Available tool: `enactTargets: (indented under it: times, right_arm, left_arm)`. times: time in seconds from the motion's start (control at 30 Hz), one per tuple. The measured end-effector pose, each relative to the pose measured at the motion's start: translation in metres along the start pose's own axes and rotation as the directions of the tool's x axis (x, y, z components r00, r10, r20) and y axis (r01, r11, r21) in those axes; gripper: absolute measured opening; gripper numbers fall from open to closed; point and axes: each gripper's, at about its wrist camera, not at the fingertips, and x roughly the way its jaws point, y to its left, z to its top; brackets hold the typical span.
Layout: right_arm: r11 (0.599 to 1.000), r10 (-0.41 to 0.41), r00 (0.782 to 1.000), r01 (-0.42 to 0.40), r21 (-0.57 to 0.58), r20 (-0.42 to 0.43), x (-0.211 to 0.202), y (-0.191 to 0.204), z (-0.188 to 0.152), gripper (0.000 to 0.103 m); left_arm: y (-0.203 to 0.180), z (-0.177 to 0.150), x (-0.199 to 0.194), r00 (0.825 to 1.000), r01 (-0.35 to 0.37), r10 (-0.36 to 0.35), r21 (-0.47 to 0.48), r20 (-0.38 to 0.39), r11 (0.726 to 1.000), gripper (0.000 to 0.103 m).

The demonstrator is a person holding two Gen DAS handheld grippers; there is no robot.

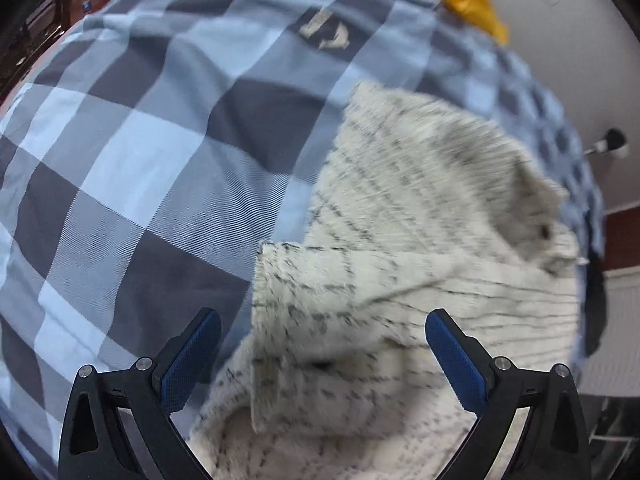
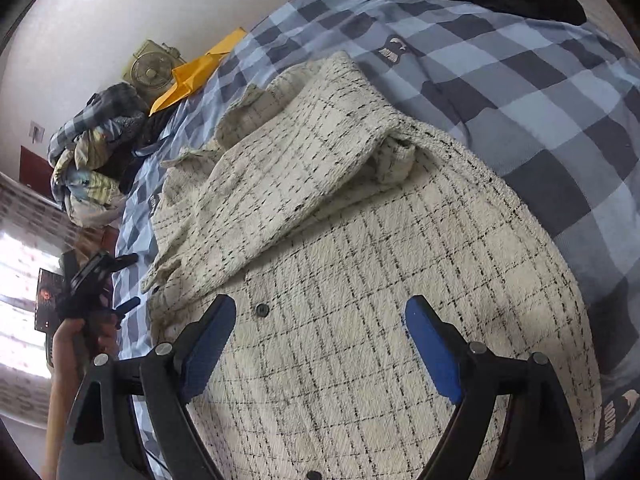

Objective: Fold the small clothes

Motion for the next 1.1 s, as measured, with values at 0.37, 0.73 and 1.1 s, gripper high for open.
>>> enactTargets:
  times: [0.37,0.73,1.1]
  right_arm:
    - [0.996,0.060,0.998,-0.058,0.073,-0.034,-0.002,-0.016,-0.004,0.085]
    - [0.994,0.045,0.999,-0.043,0.102,-0.015,-0.007,-0.026,-0.004,0.085]
    - [0.991,0.043,0.999,-0.040,0.125,-0.019,-0.008,-0.030,-0.002,0.085]
  left_arm:
    - [-0.025,0.008,-0.024,0.997,0.038,-0.047,0.130,0.069,0.991,0.008]
    - [-0.038,0.038,-0.104,0.928,0.159,-0.221,0.218,0.300,0.963,0.007]
    - [0.011,0.043,-0.055,0.978,0.031,-0.045,0.072,0.203,0.997,0.102]
